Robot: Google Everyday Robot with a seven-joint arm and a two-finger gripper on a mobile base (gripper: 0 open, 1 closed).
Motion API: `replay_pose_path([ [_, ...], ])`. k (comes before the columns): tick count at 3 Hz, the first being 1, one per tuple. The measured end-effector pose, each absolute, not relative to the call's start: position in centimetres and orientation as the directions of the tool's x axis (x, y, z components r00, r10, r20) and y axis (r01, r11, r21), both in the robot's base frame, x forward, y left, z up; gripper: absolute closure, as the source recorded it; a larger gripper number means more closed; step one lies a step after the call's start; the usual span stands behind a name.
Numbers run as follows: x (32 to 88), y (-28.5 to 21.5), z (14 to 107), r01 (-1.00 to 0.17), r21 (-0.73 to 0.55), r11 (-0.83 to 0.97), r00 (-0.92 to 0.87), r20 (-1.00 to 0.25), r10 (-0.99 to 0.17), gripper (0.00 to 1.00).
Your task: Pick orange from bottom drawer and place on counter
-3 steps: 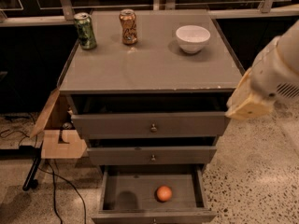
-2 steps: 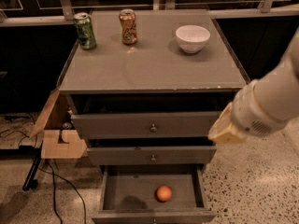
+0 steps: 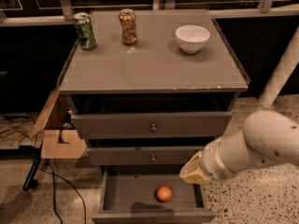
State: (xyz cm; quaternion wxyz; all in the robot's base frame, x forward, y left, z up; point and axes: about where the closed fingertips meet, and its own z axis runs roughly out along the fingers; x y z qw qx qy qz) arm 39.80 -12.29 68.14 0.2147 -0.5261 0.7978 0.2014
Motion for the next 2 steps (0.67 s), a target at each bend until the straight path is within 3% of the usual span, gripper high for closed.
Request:
replay_pose_path([
  [2,39.87,-12.10,65.56,-0.917,0.117,0.380,-0.378,-0.553,-0.742,1.00],
])
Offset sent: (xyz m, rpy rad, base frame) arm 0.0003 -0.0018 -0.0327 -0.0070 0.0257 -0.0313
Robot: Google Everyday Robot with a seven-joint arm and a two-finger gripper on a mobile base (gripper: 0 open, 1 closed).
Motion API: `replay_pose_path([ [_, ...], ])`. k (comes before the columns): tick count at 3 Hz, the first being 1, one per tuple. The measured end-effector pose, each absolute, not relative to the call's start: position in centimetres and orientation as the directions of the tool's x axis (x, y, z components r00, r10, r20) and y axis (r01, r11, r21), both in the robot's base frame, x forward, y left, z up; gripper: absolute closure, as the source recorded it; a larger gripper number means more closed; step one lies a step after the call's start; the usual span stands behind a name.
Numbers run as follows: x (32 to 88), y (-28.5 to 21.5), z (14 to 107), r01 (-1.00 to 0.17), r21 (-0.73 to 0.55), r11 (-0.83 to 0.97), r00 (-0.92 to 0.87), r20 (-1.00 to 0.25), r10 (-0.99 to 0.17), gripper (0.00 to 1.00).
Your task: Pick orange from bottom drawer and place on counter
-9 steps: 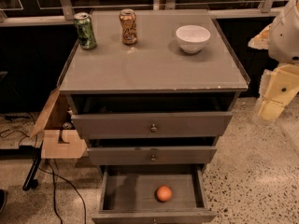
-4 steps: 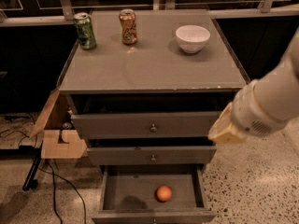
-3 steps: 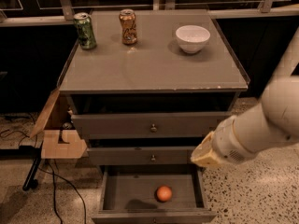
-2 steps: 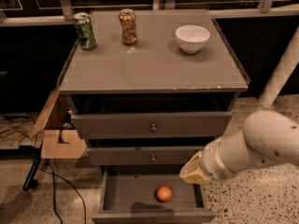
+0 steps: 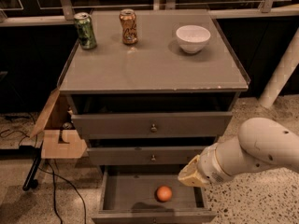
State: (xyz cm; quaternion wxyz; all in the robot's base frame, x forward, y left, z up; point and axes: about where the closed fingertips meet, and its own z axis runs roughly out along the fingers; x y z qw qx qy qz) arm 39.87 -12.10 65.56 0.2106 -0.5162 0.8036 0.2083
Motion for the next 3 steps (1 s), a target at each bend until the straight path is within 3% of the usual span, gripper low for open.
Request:
replay_pose_path([
  [1,38.5,-11.6,59.7,-0.939,0.107,0.326,-0.329,-0.548,-0.769,1.00],
  [3,46.0,-11.7,46.7,-0.951,-0.027,0.308,-0.223,-0.630,-0.744,1.00],
])
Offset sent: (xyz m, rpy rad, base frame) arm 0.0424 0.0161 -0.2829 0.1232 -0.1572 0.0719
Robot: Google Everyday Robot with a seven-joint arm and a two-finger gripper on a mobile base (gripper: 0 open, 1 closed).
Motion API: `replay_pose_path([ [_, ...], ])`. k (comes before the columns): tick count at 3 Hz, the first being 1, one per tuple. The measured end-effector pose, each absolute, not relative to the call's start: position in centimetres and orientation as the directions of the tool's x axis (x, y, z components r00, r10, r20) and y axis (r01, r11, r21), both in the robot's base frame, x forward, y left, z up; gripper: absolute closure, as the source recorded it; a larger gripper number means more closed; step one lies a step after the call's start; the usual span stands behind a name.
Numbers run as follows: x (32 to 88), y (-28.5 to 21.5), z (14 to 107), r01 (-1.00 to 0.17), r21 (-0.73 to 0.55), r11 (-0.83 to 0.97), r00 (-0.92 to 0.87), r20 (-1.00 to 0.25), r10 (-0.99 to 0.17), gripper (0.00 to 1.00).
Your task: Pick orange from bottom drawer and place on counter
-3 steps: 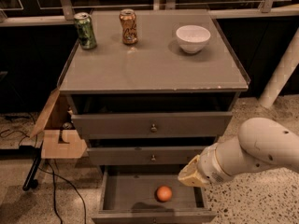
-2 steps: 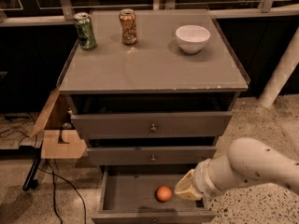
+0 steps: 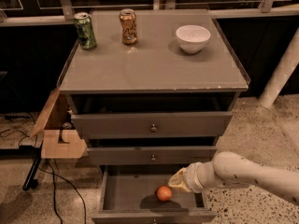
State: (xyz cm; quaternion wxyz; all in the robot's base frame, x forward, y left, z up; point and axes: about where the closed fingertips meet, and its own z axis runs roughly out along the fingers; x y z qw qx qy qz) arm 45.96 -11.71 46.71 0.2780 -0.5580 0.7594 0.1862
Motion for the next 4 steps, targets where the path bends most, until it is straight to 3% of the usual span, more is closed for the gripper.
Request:
replay_pose_path([
  [1,46.0,-11.0,43.9,-0.947,0.020,0.320,-0.255,-0.651,-0.715,1.00],
  [4,49.6,-11.0,36.7,-0.954,-0.156,0.257,-0.117,-0.595,-0.795,1.00],
])
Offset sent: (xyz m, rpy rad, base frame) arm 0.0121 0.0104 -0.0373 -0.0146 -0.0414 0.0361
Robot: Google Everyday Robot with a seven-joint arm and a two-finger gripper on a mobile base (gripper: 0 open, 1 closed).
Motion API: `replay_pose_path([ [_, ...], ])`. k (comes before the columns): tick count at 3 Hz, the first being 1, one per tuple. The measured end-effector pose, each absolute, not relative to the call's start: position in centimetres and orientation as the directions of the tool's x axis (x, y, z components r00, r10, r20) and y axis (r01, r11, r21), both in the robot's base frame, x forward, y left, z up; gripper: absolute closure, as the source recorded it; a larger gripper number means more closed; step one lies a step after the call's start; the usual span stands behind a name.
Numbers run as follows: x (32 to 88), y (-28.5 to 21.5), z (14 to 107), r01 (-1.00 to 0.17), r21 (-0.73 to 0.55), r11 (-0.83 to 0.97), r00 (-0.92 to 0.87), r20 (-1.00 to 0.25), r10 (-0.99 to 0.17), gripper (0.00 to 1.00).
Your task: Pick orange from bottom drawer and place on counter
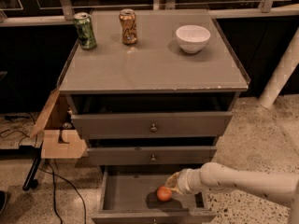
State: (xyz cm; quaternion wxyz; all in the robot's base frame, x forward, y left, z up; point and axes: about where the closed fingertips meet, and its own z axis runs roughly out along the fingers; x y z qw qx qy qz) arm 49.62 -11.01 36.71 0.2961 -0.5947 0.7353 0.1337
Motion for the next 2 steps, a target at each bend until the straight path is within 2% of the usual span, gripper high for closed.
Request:
replay_pose_path([
  [2,52.8,-14.3,29.3,-0.935,-0.162,0.315,-0.174,-0.565,-0.806,1.00],
])
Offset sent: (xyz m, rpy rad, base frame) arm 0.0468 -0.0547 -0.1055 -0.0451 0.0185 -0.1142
